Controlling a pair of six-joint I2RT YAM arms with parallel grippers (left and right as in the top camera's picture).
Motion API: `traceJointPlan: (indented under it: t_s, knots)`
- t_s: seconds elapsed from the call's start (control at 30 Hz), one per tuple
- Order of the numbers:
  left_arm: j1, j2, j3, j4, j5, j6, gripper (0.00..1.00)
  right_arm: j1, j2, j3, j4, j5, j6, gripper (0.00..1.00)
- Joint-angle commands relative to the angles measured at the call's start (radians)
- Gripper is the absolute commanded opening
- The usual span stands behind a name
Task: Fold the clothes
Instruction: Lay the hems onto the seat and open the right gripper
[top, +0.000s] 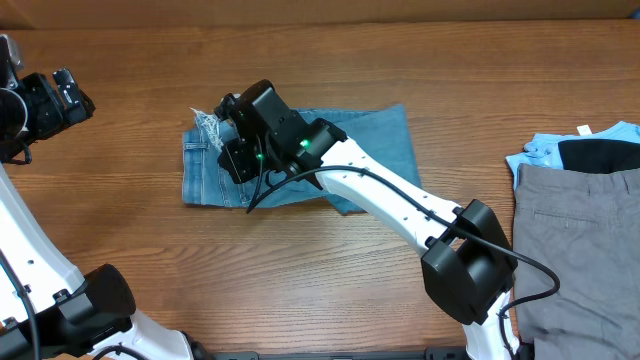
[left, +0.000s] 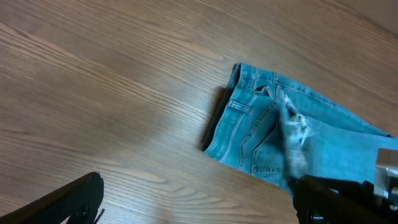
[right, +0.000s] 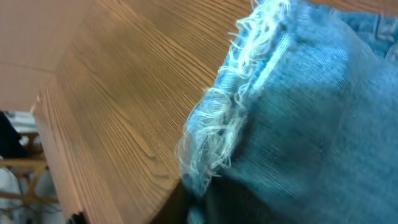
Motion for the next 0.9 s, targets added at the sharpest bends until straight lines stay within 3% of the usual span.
traceJointPlan:
  t_s: [0.0, 0.03, 0.1, 0.33, 0.67, 0.87]
  knots:
    - [0.003, -0.018, 0.021, -0.002, 0.025, -0.003, 1.0, 0.012, 0.016, 0.019, 0.048, -0.005, -0.009, 0.71]
    - [0.003, -0.018, 0.021, -0.002, 0.025, -0.003, 1.0, 0.013, 0.018, 0.019, 0.059, -0.003, -0.012, 0.86]
    - [0.003, -0.018, 0.021, -0.002, 0.025, -0.003, 1.0, 0.011, 0.018, 0.019, 0.076, -0.003, -0.04, 0.91]
    - [0.001, -0.016, 0.021, -0.002, 0.069, -0.002, 1.0, -0.082, -0.035, 0.02, -0.024, -0.011, -0.038, 0.72]
    - [-0.149, -0.016, -0.005, 0.005, 0.118, 0.095, 0.95, -0.348, -0.274, 0.02, -0.233, 0.007, -0.021, 0.63]
    - [-0.319, -0.016, -0.132, 0.05, 0.117, 0.106, 0.91, -0.502, -0.319, 0.02, -0.462, 0.007, -0.008, 0.28]
